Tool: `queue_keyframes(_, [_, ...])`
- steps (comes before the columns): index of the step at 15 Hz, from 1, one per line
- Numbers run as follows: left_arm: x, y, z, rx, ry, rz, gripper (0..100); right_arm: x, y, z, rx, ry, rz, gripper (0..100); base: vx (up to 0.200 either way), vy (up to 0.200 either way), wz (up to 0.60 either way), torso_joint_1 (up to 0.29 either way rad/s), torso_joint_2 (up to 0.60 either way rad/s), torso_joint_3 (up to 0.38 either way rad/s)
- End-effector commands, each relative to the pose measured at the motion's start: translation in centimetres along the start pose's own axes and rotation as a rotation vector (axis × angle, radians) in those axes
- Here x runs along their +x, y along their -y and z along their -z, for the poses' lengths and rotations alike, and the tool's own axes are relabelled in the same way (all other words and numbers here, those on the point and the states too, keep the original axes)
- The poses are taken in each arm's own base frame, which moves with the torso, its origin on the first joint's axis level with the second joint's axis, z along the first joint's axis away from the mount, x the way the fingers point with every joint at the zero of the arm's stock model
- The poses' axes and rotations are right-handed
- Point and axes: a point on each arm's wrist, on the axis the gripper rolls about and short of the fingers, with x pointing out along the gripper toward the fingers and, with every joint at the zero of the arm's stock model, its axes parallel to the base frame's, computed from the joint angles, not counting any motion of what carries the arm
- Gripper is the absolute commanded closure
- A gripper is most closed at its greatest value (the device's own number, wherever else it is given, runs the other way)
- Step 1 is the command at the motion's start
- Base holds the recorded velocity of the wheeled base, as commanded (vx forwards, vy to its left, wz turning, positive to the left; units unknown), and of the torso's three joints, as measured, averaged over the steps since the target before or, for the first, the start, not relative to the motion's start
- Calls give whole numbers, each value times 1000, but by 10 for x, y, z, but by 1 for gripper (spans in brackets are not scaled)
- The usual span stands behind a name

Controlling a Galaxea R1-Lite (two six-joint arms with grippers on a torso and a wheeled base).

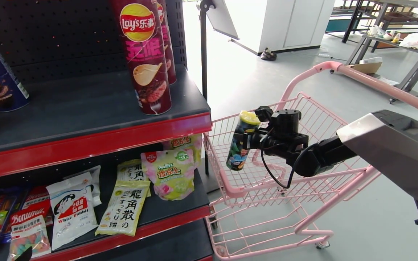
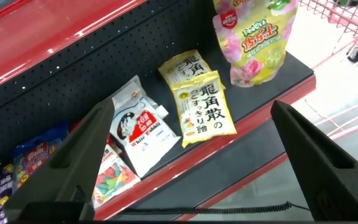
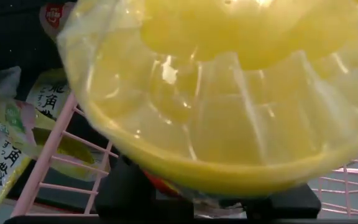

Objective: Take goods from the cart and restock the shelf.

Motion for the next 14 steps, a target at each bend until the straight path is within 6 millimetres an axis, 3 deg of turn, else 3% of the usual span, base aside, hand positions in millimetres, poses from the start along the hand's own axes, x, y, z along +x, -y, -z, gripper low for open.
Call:
queue_keyframes(1, [0,0,-1,0,4,-1,0,-38,-10,-27,-19,40,6,100,0,0,0,0,0,0])
queue_keyframes(2, [-1,-1,-2,0,8,-3,0,-53,-14,-34,-39,48,3,100,0,0,0,0,0,0])
queue_keyframes(4, [-1,-2,-6,0,19,-5,0,-99,-23,-62,-136,112,8,100,0,0,0,0,0,0])
queue_keyframes(5, [2,-3,-11,-2,11,-4,0,-130,-28,-87,-174,186,27,100,0,0,0,0,0,0])
queue_keyframes(7, [5,-4,-14,2,-1,-6,0,-172,-39,-107,-188,242,86,100,0,0,0,0,0,0])
queue_keyframes(9, [7,-4,-15,34,-9,0,0,-223,-49,-107,-199,185,96,100,0,0,0,0,0,0])
queue_keyframes(11, [7,-4,-15,88,-8,2,0,-269,-60,-90,-198,154,127,100,0,0,0,0,0,0])
queue_keyframes(14, [9,-6,-19,99,-10,2,0,-307,-64,-63,-203,145,136,100,0,0,0,0,0,0])
